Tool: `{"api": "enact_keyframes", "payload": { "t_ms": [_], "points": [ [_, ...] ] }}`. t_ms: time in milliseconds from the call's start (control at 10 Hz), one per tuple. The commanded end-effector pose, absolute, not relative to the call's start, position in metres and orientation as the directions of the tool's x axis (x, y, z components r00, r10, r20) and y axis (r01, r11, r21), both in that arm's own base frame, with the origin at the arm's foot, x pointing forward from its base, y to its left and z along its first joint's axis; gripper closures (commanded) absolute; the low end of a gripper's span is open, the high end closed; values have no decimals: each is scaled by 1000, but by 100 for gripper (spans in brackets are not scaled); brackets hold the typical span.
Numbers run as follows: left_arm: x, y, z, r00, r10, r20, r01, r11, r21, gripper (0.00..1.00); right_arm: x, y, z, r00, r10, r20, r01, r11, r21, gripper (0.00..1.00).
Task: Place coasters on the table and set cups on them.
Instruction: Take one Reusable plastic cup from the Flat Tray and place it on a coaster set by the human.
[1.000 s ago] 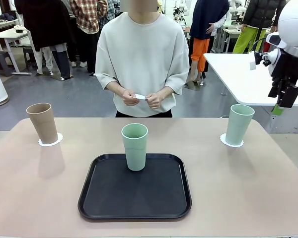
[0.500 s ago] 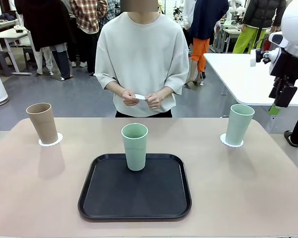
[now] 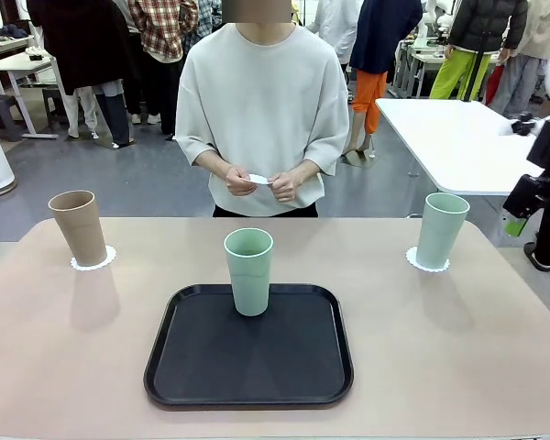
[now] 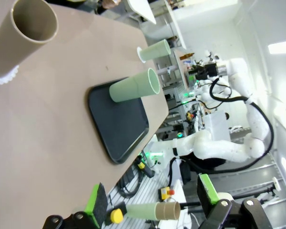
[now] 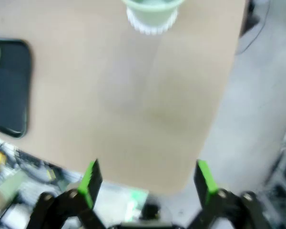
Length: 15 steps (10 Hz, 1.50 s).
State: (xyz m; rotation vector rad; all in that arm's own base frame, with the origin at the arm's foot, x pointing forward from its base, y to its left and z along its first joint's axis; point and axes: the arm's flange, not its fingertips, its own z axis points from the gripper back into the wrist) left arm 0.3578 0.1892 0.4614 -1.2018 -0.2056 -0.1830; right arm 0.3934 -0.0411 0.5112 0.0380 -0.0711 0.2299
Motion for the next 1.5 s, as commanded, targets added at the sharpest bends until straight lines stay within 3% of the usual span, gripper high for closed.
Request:
{"api": "enact_keyframes", "payload": {
  "t_ms": [0, 100, 200, 300, 400, 500, 800, 1000, 1200, 1400],
  "points": [
    [356, 190, 463, 965, -28, 262, 255, 346, -903, 0, 415, -39, 512, 919, 385, 87, -385, 923, -17, 0],
    [356, 190, 463, 965, -28, 262, 255, 346, -903, 0, 415, -39, 512, 919, 385, 87, -385, 923, -17, 0],
    [356, 190, 463, 965, -28, 262, 255, 346, -903, 0, 387, -40, 515, 972, 220, 79, -223, 974, 28, 0],
    [356, 190, 463, 965, -28, 262, 255, 346, -903, 0, 399, -25, 514, 956, 159, 248, -267, 819, 507, 0],
    [356, 190, 463, 965, -28, 262, 255, 346, -903, 0, 396, -19, 508, 952, 54, 302, -282, 543, 791, 0],
    [356, 190, 463, 965, -28, 262, 255, 346, -903, 0, 391, -12, 498, 959, -42, 282, -243, 398, 884, 0],
    [356, 190, 463, 965, -28, 262, 255, 346, -903, 0, 388, -17, 472, 977, -147, 154, -145, 74, 987, 0],
    [356, 190, 463, 965, -28, 262, 255, 346, -903, 0, 372, -42, 459, 980, -121, 159, -167, -55, 984, 0],
    [356, 190, 463, 965, -28, 262, 255, 346, -903, 0, 362, -73, 454, 981, -103, 162, -171, -81, 982, 0],
    [356, 190, 463, 965, -28, 262, 255, 346, -903, 0, 356, -99, 448, 989, -54, 134, -133, 26, 991, 0]
  ]
}}
